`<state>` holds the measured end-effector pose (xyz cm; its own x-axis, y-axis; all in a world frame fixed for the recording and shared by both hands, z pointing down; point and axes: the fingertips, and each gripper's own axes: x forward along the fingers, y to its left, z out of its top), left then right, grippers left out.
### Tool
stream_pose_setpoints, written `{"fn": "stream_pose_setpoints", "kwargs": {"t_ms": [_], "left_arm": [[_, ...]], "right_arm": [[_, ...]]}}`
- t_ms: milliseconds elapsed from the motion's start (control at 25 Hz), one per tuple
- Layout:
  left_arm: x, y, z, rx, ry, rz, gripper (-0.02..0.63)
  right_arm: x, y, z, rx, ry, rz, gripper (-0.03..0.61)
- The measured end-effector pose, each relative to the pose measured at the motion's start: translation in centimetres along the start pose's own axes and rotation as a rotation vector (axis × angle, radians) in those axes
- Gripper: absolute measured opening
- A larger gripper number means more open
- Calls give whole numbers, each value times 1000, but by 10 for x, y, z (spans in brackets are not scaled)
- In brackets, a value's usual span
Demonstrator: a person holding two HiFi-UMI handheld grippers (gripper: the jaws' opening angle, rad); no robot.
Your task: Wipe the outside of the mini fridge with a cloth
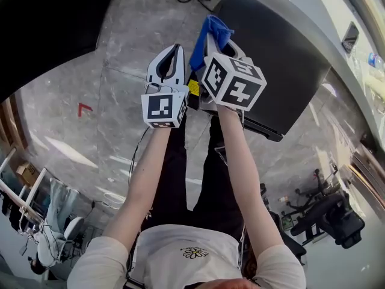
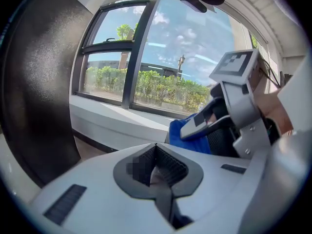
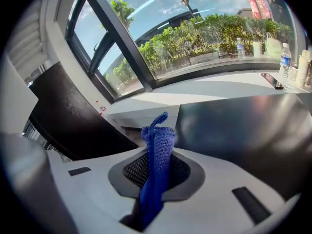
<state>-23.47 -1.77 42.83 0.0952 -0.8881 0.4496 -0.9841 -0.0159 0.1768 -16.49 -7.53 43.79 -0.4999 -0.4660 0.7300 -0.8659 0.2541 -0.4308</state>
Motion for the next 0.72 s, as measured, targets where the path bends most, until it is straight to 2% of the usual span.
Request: {"fn": "stream_pose_setpoints", "kwargs": {"t_ms": [200,400,720], "left_arm": [[8,12,6,3,-11,8,5],[8,17,9,-1,-9,12,5],[20,-22,8,-2,5,-41,5]], "right_arm": [[18,-11,-5,-53,32,-66,61],[16,-13,-7,-79,39,-82,61],[5,-42,-4,-72,36,-90,61]]}}
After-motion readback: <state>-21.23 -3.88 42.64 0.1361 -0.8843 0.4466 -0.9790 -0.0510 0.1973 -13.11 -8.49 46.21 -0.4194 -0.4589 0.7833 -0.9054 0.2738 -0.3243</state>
